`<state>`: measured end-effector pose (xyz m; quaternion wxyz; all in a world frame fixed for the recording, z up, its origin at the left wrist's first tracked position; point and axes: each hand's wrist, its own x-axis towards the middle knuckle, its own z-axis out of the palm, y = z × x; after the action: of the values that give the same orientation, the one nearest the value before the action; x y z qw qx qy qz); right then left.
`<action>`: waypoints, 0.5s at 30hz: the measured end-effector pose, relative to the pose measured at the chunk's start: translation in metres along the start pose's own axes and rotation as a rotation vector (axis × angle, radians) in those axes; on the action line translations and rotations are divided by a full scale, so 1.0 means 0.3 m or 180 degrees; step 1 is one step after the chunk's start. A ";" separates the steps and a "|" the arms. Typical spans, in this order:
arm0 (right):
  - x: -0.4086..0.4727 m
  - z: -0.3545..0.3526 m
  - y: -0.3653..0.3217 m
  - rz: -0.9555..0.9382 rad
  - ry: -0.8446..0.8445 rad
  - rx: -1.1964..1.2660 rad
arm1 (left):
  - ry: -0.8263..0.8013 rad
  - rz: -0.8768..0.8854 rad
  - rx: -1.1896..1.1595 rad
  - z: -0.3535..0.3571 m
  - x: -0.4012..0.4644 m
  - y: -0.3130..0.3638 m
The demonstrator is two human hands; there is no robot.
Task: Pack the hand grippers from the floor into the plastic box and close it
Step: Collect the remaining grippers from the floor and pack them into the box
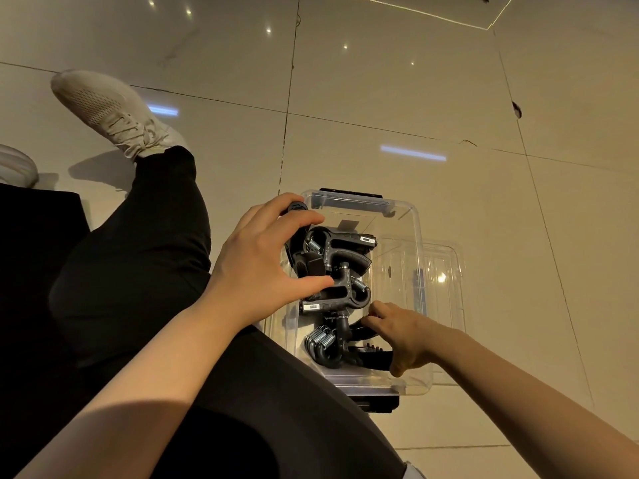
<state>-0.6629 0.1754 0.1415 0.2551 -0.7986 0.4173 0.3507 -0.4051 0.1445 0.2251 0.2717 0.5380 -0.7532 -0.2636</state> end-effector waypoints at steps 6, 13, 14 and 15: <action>0.019 0.025 -0.025 0.0096 -0.0119 -0.0479 | 0.0026 0.0030 0.0045 0.002 0.004 -0.002; -0.002 0.032 -0.021 -0.0180 0.0242 -0.0580 | 0.0061 0.0060 0.0050 0.004 0.004 -0.008; -0.002 0.039 -0.021 -0.0178 0.0264 -0.0520 | 0.0069 0.0074 0.0060 0.005 0.006 -0.008; 0.004 0.049 -0.019 -0.0155 0.0272 -0.0477 | 0.0072 0.0086 0.0070 0.006 0.009 -0.008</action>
<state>-0.6627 0.1879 0.1319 0.1850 -0.8396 0.3808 0.3402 -0.4054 0.1415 0.2226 0.2778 0.5337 -0.7601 -0.2456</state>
